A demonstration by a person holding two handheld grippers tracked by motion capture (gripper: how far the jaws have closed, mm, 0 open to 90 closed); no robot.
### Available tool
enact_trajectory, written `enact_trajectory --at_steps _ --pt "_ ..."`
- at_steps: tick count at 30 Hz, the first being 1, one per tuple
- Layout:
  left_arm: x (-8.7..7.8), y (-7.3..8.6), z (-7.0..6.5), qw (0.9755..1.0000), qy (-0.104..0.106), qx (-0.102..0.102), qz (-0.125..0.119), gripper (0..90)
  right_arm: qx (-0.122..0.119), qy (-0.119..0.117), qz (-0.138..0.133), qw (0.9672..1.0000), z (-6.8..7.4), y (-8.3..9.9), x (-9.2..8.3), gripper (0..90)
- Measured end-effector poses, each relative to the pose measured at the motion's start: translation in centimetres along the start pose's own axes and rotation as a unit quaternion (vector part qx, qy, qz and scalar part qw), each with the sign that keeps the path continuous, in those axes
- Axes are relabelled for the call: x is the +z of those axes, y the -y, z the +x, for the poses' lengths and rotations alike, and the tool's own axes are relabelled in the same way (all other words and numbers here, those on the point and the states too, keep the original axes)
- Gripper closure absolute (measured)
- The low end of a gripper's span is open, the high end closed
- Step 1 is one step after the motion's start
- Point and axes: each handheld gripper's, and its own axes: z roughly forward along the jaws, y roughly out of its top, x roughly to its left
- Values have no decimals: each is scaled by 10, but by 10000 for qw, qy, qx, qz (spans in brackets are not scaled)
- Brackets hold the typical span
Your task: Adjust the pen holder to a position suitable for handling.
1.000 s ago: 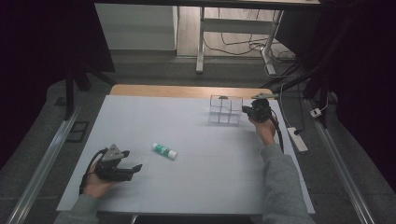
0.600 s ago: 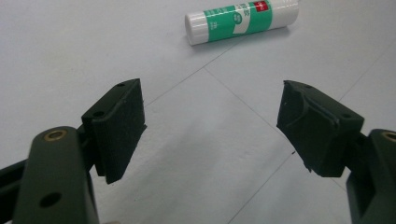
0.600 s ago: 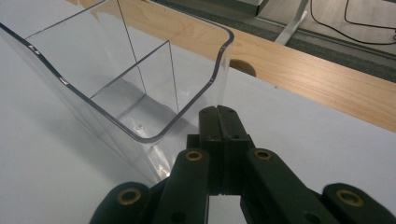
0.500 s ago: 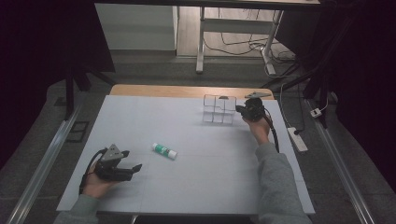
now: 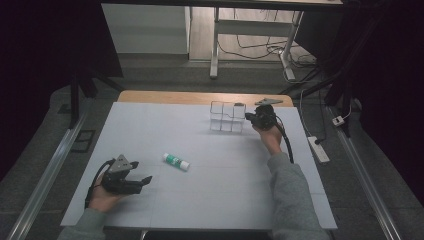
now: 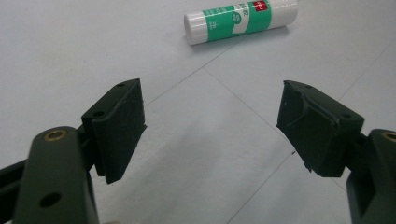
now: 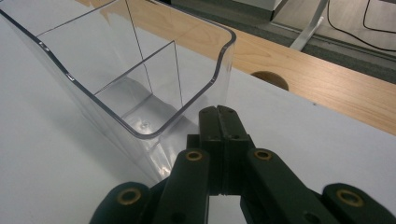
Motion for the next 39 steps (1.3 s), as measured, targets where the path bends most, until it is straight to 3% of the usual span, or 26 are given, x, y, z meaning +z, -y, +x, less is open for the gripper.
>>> enact_trajectory --at_steps 21,39 --pt "0 0 0 10000 16 23 30 234 -153 -254 20 9996 30 -14 21 888" --pt "1 0 0 10000 22 56 61 234 -133 -286 -9 9995 35 -16 26 888"
